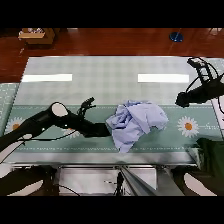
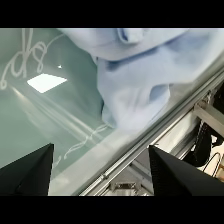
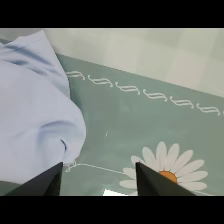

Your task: Fold the shirts.

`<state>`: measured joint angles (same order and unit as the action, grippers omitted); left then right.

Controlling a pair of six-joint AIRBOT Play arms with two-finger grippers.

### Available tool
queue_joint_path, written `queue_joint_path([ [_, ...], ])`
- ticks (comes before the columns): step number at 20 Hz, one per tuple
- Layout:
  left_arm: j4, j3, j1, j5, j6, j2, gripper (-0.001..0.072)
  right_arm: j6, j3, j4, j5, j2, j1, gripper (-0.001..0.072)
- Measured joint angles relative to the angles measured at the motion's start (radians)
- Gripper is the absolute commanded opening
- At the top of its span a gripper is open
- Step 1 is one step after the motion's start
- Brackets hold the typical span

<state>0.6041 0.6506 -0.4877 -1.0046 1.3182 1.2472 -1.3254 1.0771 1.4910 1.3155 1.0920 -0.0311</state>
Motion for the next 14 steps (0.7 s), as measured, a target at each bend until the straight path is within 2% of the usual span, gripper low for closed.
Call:
queue_joint_path([
  [7,-0.167,0.063,-0.103,0.09,-0.08,0.167,0.0708,-0.015,-0.001,-0.001,-0.013,0.0,0.0,0.0541],
  [8,-0.177,0.079,-0.117,0.092,-0.082,0.192,0.0676,-0.018,-0.001,-0.002,-0.013,0.0,0.0,0.0559],
  [9,-0.192,0.098,-0.132,0.093,-0.084,0.216,0.0478,-0.018,-0.001,-0.006,-0.013,0.0,0.0,0.0601],
  [10,-0.197,0.113,-0.145,0.095,-0.084,0.238,0.0235,-0.016,-0.001,-0.015,-0.013,0.0,0.0,0.0601],
  [11,-0.202,0.129,-0.155,0.09,-0.084,0.259,0.0098,-0.007,-0.001,-0.031,-0.013,0.0,0.0,0.0601],
  [14,-0.218,0.159,-0.172,0.065,-0.089,0.295,0.0089,0.018,-0.002,-0.071,-0.015,0.005,-0.008,0.0601],
])
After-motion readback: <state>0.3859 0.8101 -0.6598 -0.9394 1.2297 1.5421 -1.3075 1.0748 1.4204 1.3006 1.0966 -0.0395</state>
